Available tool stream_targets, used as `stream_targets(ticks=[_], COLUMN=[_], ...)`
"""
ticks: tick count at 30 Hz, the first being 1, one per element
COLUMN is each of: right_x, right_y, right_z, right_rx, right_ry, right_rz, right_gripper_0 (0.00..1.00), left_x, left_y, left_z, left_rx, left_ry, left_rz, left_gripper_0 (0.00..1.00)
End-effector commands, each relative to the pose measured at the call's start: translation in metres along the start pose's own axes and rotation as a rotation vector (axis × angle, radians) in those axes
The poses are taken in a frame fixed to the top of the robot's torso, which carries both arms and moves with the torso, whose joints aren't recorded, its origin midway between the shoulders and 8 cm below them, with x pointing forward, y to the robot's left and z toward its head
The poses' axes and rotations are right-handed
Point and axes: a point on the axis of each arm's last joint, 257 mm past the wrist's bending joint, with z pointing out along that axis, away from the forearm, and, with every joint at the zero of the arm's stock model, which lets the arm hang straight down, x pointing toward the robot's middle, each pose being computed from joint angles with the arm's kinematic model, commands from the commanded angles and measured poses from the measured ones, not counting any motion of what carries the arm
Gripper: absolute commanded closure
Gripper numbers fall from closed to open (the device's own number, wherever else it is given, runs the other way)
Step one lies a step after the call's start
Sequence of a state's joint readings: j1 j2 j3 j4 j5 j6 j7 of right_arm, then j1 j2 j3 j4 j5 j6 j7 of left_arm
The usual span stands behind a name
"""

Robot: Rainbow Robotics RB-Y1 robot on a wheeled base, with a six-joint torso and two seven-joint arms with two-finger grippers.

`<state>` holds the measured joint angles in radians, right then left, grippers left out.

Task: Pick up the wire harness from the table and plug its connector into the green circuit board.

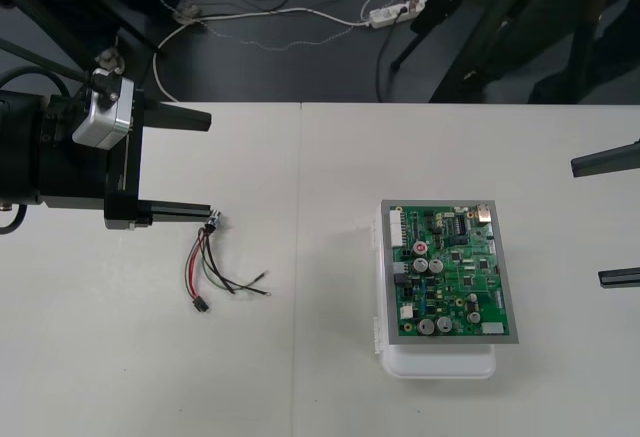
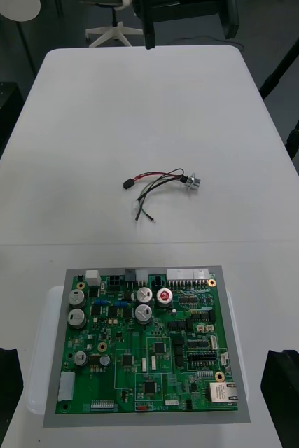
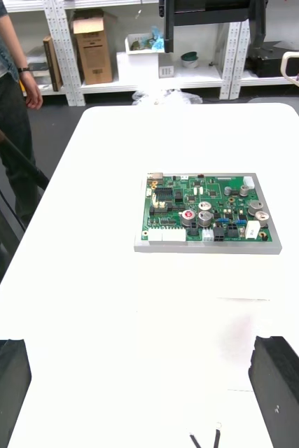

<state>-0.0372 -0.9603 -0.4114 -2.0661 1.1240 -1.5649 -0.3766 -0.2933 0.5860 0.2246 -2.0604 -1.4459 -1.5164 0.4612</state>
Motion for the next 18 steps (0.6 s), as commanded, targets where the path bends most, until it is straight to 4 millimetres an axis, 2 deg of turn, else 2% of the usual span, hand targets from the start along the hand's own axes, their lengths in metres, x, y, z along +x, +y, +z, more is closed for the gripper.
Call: stream_targets(ticks=[1,18], right_x=[-0.0032,-0.0032], right_y=[0.0045,0.0045], right_z=[-0.0015,-0.0015], right_rx=[-0.004,-0.004], right_ry=[-0.008,-0.008], right_rz=[-0.040,-0.040], right_gripper_0=[0.00,0.00], left_x=[-0.0148,-0.0148], left_y=[-0.0045,-0.0045], left_z=[0.0048,0.0048], left_rx=[0.028,0.028], left_ry=[-0.001,-0.001], left_rz=[0.024,0.024], left_gripper_0=[0.08,0.08])
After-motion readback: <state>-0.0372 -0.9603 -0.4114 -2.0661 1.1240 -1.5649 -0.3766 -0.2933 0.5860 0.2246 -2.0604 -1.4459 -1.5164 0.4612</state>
